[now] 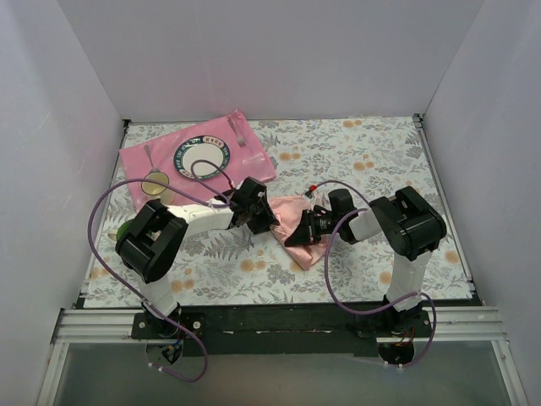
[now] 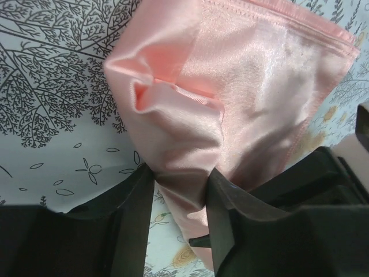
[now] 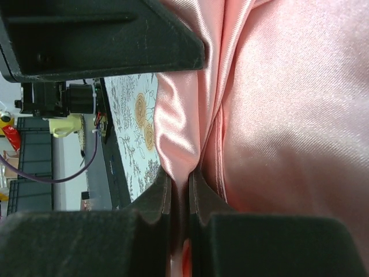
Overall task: Fold the napkin, place the utensils inside, and roll it up
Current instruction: Roll the napkin with the utensil
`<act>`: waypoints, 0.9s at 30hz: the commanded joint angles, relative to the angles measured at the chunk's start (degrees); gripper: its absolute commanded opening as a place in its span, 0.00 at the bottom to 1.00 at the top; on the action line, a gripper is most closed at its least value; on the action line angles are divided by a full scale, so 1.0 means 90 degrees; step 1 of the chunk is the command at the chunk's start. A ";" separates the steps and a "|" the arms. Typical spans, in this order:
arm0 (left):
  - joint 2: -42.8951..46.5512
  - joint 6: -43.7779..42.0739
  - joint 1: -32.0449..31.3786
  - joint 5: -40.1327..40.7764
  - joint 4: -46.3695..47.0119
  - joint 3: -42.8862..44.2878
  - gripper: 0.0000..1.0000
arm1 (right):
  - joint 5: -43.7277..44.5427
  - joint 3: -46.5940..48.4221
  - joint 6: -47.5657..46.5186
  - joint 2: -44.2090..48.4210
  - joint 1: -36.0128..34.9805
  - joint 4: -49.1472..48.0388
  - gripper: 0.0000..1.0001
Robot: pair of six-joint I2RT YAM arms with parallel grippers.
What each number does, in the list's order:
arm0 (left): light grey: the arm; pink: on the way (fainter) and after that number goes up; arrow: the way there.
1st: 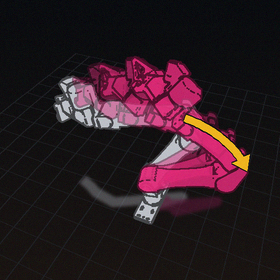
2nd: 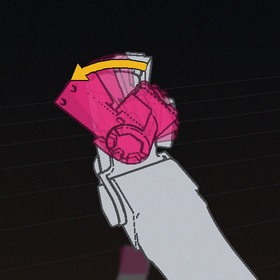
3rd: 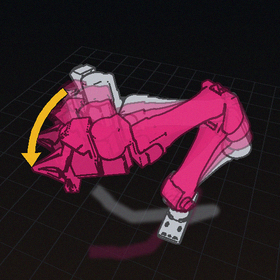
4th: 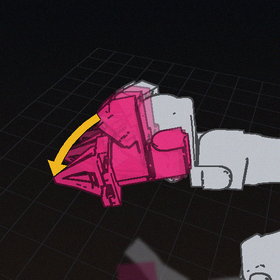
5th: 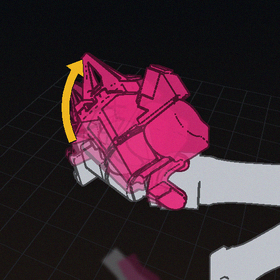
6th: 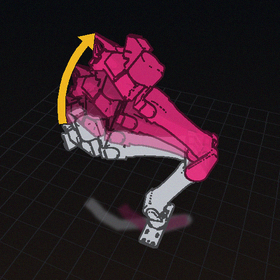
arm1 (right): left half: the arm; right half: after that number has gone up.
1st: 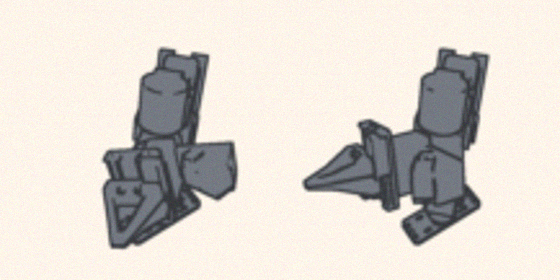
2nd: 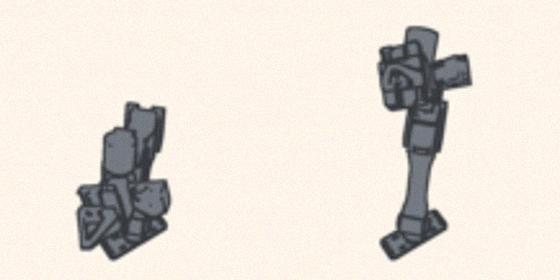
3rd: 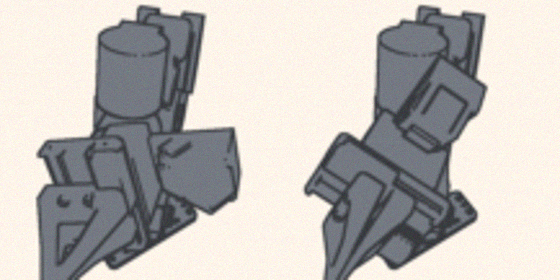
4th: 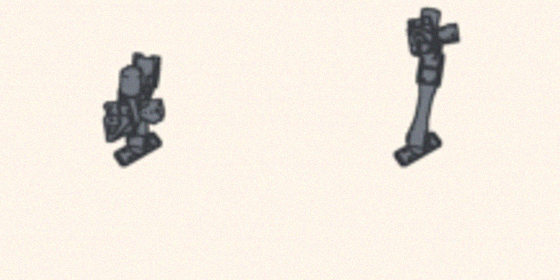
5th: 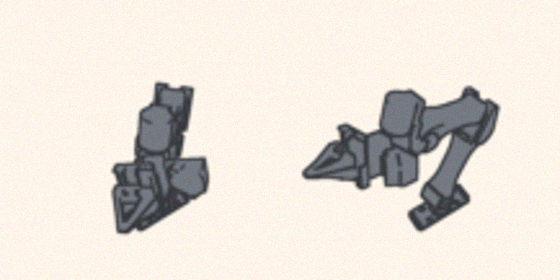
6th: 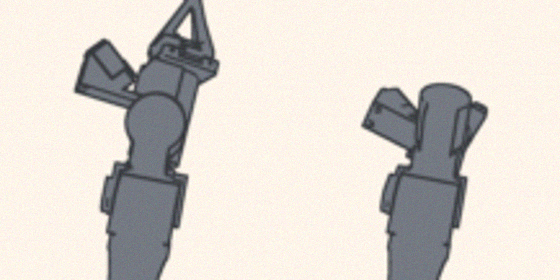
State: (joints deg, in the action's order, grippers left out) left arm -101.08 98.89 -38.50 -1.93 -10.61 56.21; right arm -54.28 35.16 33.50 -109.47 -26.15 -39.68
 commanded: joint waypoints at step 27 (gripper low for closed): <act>-0.0498 -0.0275 -0.0048 -0.0166 -0.1145 0.0503 0.00 | 0.8559 0.1533 -0.2990 0.2760 -0.3518 0.5630 0.69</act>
State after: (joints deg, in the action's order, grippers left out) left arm -103.85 96.95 -38.94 -1.67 -15.84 61.25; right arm 4.86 50.48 5.96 -84.44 -51.86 12.56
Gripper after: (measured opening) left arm 0.297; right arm 0.680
